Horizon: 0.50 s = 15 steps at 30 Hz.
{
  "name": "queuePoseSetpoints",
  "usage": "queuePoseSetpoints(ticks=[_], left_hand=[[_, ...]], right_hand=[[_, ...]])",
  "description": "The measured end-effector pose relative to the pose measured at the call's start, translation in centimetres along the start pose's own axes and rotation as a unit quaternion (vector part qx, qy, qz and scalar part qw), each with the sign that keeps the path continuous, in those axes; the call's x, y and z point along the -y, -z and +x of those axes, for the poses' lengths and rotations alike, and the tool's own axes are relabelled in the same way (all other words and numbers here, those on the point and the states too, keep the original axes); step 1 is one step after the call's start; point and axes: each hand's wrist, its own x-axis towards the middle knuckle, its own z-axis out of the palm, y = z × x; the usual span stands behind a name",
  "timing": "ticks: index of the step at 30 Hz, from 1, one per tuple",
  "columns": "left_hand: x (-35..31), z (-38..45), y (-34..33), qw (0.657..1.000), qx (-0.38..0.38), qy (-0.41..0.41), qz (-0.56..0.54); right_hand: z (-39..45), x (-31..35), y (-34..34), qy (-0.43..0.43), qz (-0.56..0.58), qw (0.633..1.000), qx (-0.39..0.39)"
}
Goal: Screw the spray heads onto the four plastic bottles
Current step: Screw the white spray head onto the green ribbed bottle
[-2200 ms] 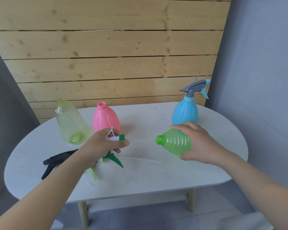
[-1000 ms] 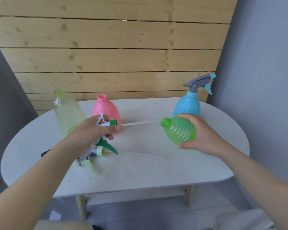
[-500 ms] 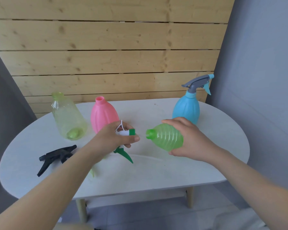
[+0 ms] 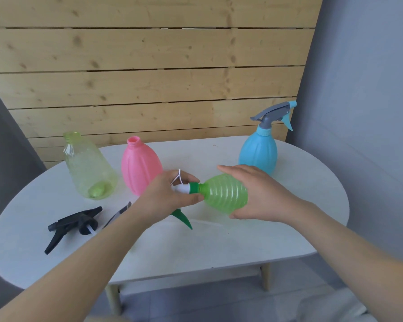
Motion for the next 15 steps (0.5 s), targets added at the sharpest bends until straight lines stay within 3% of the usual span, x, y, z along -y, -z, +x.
queuePoseSetpoints(ticks=[6,10,12,15], left_hand=[[0.1,0.0,0.2,1.0,0.01,0.018,-0.021],[0.2,0.1,0.8,0.995,-0.023,0.044,-0.092],[0.4,0.2,1.2,0.987,-0.037,0.053,-0.147],[0.7,0.1,1.6,0.977,-0.025,0.07,-0.199]], right_hand=[[-0.1,0.1,0.4,-0.001,0.042,0.999,0.019],[-0.1,-0.2,1.5,-0.035,0.167,0.985,-0.029],[0.0,-0.9,2.5,-0.093,0.289,0.952,-0.027],[0.1,-1.6,2.8,-0.125,0.505,0.853,0.039]])
